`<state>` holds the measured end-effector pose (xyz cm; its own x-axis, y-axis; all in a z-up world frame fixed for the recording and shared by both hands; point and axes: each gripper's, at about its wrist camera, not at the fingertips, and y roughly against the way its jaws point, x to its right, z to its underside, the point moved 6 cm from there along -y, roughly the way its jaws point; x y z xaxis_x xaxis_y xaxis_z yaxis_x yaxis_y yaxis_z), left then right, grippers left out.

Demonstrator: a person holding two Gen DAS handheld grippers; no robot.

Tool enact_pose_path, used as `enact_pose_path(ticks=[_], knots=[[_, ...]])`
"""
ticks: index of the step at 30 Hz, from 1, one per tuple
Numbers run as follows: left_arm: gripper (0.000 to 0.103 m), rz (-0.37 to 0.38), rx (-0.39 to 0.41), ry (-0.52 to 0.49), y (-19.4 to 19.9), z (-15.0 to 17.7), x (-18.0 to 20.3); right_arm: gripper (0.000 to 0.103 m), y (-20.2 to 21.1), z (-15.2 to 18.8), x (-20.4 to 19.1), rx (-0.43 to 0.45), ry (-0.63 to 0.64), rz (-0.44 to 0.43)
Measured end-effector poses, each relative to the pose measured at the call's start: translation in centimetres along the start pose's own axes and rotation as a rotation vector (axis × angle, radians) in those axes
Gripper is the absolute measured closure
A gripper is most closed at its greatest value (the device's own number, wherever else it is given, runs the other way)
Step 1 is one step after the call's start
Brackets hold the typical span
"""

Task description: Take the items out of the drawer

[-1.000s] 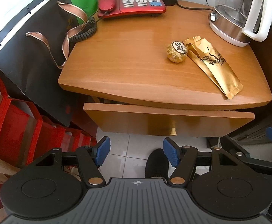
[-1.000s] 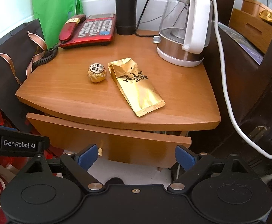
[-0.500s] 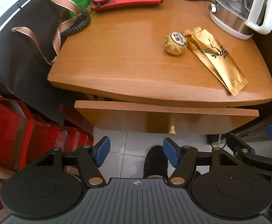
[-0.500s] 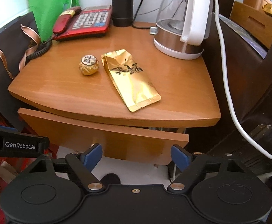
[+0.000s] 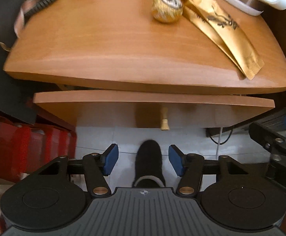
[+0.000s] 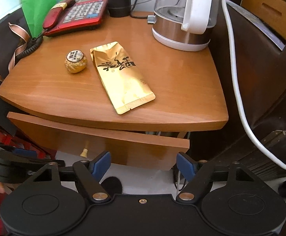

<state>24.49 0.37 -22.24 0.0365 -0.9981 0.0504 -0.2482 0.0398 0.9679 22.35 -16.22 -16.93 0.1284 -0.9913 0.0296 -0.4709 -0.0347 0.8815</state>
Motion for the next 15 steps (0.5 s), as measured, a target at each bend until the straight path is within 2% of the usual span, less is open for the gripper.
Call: enact_pose_path(ticks=[10,15], knots=[[0.045,0.018,-0.047,-0.001,-3.5,-1.6,0.9,0.032,-0.9,-1.2,0.8,-0.033,-0.001,-0.027],[0.045,0.001,-0.065,-0.008,-4.8,-2.3,1.2,0.032,-1.6,-1.9,1.1,-0.055,0.002,-0.046]])
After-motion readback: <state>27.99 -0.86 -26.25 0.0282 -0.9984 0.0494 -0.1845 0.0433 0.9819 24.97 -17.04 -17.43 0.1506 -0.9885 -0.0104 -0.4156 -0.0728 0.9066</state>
